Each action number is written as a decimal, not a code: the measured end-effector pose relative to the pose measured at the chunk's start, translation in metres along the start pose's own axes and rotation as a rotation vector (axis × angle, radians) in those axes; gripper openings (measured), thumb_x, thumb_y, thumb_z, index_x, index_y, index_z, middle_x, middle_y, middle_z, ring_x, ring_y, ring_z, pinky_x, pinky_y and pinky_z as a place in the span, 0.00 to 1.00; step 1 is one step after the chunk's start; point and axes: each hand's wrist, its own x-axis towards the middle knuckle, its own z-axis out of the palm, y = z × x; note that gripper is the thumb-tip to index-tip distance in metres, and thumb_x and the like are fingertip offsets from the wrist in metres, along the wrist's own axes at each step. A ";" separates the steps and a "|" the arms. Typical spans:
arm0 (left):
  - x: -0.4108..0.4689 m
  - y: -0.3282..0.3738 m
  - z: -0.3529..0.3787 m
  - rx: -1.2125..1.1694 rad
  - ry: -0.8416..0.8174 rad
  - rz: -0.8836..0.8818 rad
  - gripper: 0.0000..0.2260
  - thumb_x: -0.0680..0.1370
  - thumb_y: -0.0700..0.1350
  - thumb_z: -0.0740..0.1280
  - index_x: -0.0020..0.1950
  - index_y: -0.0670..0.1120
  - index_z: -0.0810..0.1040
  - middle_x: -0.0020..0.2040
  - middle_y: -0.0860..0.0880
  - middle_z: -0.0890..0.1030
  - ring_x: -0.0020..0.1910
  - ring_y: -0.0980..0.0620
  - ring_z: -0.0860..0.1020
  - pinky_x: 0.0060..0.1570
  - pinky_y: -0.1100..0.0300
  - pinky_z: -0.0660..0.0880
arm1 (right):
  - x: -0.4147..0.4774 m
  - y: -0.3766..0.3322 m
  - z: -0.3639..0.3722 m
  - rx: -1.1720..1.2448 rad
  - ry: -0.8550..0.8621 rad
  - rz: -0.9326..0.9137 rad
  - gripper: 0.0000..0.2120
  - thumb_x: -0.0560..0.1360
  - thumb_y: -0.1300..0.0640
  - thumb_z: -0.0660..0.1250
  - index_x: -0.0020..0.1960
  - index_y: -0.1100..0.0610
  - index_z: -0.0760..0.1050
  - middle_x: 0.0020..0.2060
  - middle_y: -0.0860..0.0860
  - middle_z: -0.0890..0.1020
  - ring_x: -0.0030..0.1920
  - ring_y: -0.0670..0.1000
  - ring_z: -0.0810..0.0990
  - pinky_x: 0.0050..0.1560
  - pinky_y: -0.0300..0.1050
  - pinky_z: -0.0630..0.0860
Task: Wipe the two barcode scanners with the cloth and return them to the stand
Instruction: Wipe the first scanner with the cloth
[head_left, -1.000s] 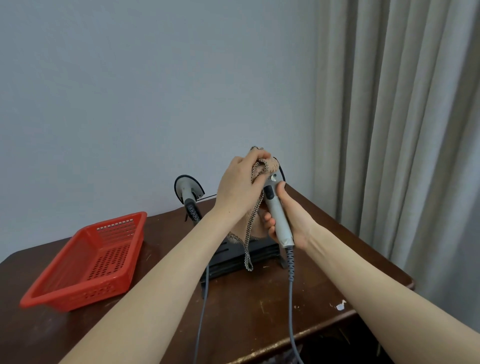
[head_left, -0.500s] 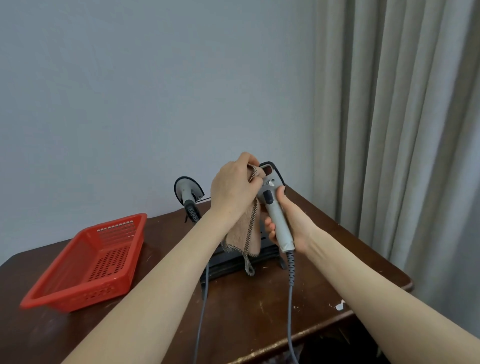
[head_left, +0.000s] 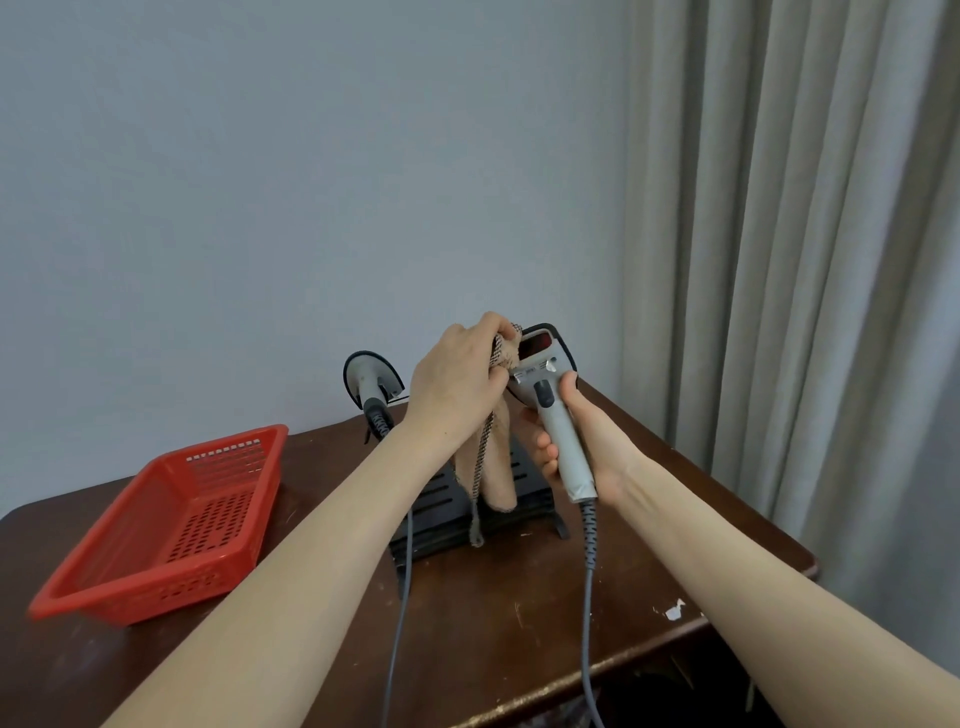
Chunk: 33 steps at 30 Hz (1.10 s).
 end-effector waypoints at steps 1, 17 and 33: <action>-0.002 0.000 0.001 0.013 0.020 -0.001 0.15 0.75 0.39 0.61 0.61 0.50 0.70 0.42 0.55 0.67 0.45 0.52 0.69 0.39 0.57 0.68 | 0.001 0.000 0.000 -0.008 -0.007 -0.003 0.30 0.70 0.29 0.59 0.47 0.57 0.75 0.27 0.52 0.73 0.22 0.45 0.72 0.21 0.37 0.72; 0.003 0.010 0.006 0.178 0.032 0.094 0.22 0.76 0.37 0.59 0.70 0.49 0.64 0.58 0.48 0.75 0.55 0.48 0.73 0.43 0.55 0.72 | -0.005 -0.005 -0.001 0.069 0.068 0.017 0.28 0.71 0.29 0.58 0.44 0.56 0.73 0.25 0.51 0.73 0.20 0.46 0.72 0.20 0.34 0.71; 0.010 0.016 0.004 -0.169 -0.014 -0.021 0.18 0.74 0.39 0.60 0.63 0.50 0.68 0.56 0.49 0.77 0.54 0.50 0.74 0.51 0.55 0.72 | -0.013 -0.011 -0.001 -0.072 0.062 -0.018 0.27 0.73 0.30 0.57 0.44 0.55 0.74 0.25 0.52 0.73 0.21 0.46 0.72 0.21 0.34 0.71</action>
